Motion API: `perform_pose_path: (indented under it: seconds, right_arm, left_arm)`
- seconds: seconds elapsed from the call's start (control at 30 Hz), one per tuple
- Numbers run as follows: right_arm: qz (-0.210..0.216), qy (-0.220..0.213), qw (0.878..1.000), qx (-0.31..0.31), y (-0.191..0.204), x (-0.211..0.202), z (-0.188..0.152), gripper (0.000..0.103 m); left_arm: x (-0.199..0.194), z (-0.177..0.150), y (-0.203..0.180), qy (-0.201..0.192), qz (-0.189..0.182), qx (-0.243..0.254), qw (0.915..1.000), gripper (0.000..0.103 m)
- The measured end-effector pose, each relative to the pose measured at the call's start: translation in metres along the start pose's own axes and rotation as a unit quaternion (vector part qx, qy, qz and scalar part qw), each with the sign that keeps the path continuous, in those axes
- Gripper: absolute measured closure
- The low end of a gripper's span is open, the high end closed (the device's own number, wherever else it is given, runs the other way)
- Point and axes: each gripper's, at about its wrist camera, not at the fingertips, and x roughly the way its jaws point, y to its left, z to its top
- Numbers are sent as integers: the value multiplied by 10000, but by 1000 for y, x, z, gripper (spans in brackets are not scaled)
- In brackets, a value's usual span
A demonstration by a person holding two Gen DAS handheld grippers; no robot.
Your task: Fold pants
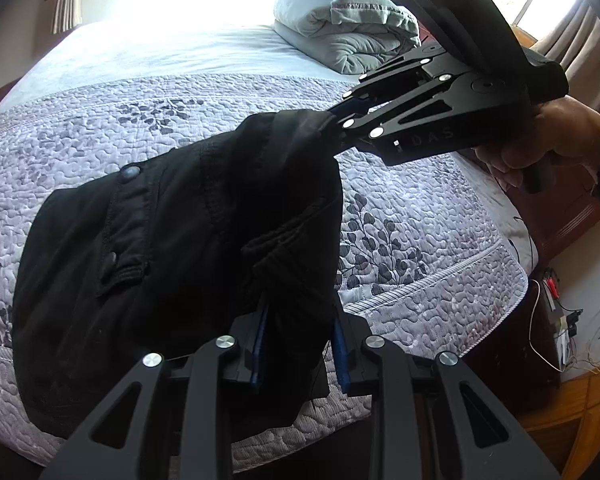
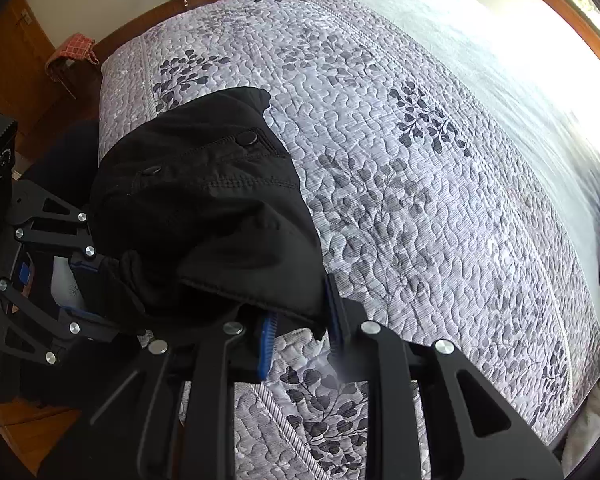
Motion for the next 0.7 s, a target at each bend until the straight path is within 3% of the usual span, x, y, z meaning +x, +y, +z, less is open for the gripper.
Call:
perform_pose_path:
  seconds: [0.7]
  right_arm:
    - [295,197,9993,145,-30,69,-41,79]
  left_arm:
    - [69,-14,12,512,115,-150,9985,76]
